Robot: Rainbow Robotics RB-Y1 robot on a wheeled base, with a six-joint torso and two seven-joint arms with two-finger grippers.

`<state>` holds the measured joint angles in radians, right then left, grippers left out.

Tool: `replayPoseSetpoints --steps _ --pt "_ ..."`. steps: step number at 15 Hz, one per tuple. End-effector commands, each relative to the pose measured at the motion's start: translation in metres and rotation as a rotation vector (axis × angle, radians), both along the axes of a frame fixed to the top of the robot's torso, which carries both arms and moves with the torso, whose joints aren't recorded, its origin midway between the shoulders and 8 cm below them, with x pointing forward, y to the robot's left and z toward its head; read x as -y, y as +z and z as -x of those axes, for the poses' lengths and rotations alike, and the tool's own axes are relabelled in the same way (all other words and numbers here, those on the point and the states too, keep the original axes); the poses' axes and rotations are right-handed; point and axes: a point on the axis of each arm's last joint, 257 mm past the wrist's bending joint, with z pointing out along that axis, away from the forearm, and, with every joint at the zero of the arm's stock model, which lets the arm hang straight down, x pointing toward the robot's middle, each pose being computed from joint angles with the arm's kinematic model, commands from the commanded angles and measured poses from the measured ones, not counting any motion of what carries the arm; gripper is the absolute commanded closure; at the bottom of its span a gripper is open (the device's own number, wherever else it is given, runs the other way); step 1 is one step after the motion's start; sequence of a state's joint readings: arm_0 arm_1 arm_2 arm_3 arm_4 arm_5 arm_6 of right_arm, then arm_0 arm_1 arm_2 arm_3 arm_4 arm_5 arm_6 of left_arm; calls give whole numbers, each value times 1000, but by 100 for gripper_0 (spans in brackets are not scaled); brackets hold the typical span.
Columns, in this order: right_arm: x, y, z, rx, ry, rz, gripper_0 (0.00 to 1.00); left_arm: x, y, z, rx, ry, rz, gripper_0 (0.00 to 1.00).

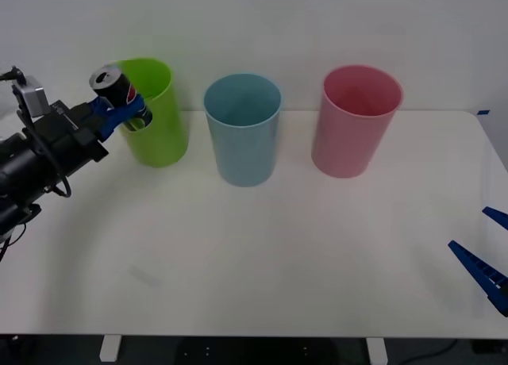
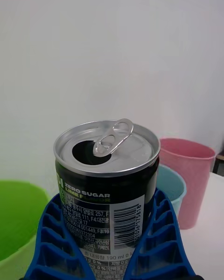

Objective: Grasp the object on the table and drop it into the matching bin: aluminum can to the light blue bin, PET bottle to the pink bin.

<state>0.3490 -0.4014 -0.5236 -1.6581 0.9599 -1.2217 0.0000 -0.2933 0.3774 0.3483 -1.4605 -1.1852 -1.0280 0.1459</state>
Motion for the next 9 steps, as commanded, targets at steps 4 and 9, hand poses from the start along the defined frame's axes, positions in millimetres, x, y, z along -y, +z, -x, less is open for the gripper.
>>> replayPoseSetpoints --steps 4,9 --pt "0 0 0 0 0 0 0 42 29 -25 13 -29 -27 100" --pt "0 0 0 0 0 0 0 86 39 -47 -46 -55 -57 100"
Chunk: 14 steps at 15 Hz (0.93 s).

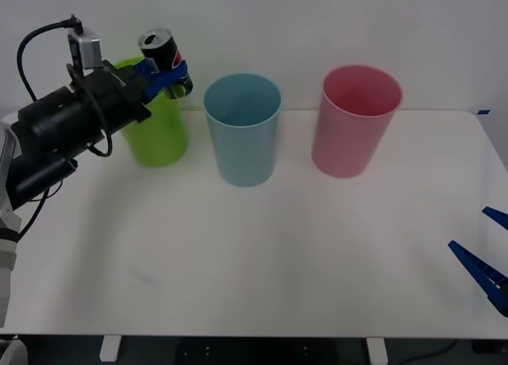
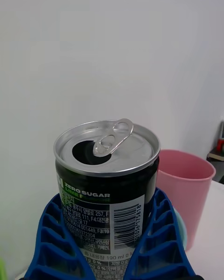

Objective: Grasp the object on the table and drop it into the matching bin: aluminum can to the light blue bin, PET bottle to the pink bin.

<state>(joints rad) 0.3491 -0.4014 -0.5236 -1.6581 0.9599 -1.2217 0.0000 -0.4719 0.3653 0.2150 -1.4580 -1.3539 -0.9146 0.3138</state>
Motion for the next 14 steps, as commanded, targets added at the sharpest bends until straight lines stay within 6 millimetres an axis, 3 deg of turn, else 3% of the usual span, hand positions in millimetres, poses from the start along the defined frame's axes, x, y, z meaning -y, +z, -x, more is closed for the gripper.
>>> replayPoseSetpoints --steps 1,7,14 --pt "0 0 0 0 0 0 0 22 2 -11 -25 -2 -22 100" --pt "0 0 0 0 0 0 0 62 -6 -32 -43 12 -73 100" --pt "0 0 0 0 0 0 0 91 -10 -58 -73 17 -115 100"
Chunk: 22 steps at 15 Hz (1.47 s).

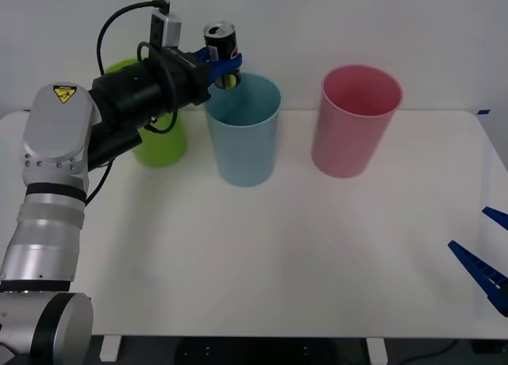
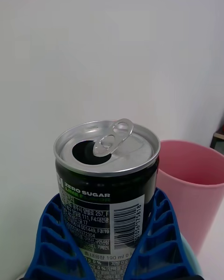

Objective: Grasp the object on the table and drop it into the matching bin: aluminum can to the light blue bin, PET bottle to the pink bin.

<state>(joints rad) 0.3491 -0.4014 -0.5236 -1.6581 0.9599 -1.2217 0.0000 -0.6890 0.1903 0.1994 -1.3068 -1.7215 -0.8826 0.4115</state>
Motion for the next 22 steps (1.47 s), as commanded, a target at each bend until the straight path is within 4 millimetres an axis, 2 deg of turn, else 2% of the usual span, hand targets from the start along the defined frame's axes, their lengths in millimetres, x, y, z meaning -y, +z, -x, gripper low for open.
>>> replayPoseSetpoints --steps 1,5,12,14,15,22 --pt "0 0 0 0 0 0 0 8 -4 -12 -16 3 -20 100" --pt "0 0 0 0 0 0 0 20 -3 -16 -18 0 -27 100" --pt "0 0 0 0 0 0 0 21 -3 -17 -13 1 -31 98" --pt "0 0 0 0 0 0 0 21 -1 -16 -11 0 -26 4" --pt "0 0 0 0 0 0 0 21 -1 -16 -9 0 -27 0" --pt "0 0 0 0 0 0 0 18 1 -15 -21 -5 12 0"
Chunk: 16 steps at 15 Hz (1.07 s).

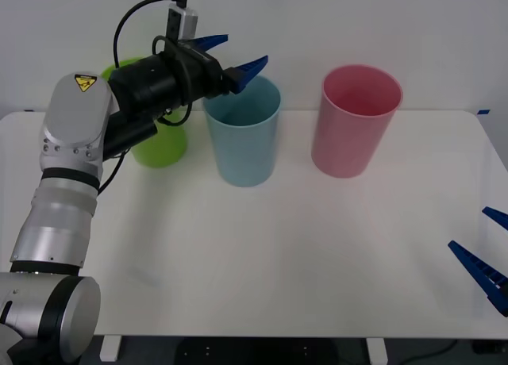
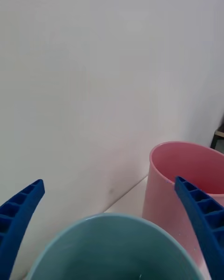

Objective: Grasp the object on the table and drop it into the matching bin: aluminum can to the light blue bin, PET bottle to the pink bin.

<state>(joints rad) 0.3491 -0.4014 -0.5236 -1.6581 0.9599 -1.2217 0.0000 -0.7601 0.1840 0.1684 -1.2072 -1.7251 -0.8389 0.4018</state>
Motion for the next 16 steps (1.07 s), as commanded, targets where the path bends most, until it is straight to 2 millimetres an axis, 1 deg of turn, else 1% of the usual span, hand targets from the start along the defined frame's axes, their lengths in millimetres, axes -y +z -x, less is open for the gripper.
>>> replayPoseSetpoints --steps 1,4,7,8,10,16 --pt "0 0 0 0 0 0 0 -2 1 1 -5 -4 24 0" --pt "0 0 0 0 0 0 0 -15 3 5 -15 -12 69 0" --pt "0 0 0 0 0 0 0 -37 3 13 -18 -23 104 0" --pt "0 0 0 0 0 0 0 -47 4 18 -11 -22 109 0" --pt "0 0 0 0 0 0 0 -62 1 27 -8 -22 120 0" --pt "0 0 0 0 0 0 0 -109 -12 65 9 -1 126 0"
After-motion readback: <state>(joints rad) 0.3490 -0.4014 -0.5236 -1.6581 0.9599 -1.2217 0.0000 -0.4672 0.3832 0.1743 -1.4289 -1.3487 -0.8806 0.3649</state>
